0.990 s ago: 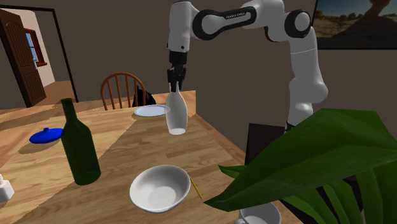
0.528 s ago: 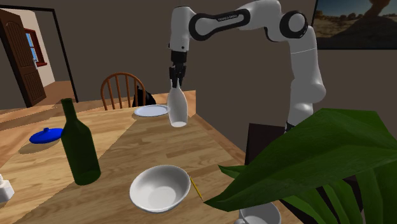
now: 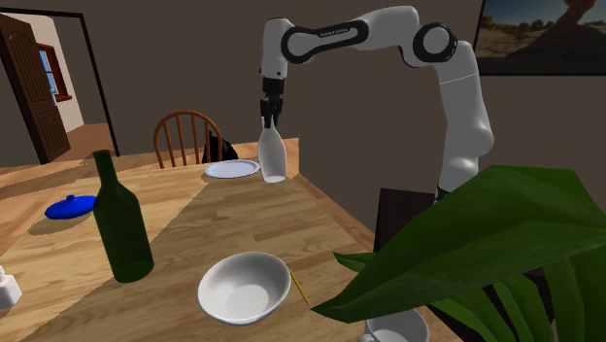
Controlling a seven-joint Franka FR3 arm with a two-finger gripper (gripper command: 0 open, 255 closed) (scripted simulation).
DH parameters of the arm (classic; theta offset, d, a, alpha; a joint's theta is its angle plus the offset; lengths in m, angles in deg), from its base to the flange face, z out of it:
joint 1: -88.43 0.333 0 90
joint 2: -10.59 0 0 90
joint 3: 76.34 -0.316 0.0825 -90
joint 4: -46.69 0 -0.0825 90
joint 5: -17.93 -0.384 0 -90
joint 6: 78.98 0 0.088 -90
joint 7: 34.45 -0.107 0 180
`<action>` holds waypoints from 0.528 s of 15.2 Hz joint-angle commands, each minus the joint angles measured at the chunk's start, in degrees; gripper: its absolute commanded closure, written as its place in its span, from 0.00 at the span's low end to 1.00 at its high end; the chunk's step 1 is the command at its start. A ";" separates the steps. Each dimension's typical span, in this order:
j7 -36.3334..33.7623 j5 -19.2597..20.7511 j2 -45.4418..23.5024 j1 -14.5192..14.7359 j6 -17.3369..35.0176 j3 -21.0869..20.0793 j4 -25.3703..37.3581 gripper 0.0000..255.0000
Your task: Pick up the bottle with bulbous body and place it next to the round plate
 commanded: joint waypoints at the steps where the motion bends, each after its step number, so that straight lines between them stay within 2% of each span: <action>1: 2.41 -0.19 -1.48 -1.40 -0.82 0.72 2.38 1.00; 8: 9.97 -0.61 -8.88 -5.92 -4.69 2.93 13.74 1.00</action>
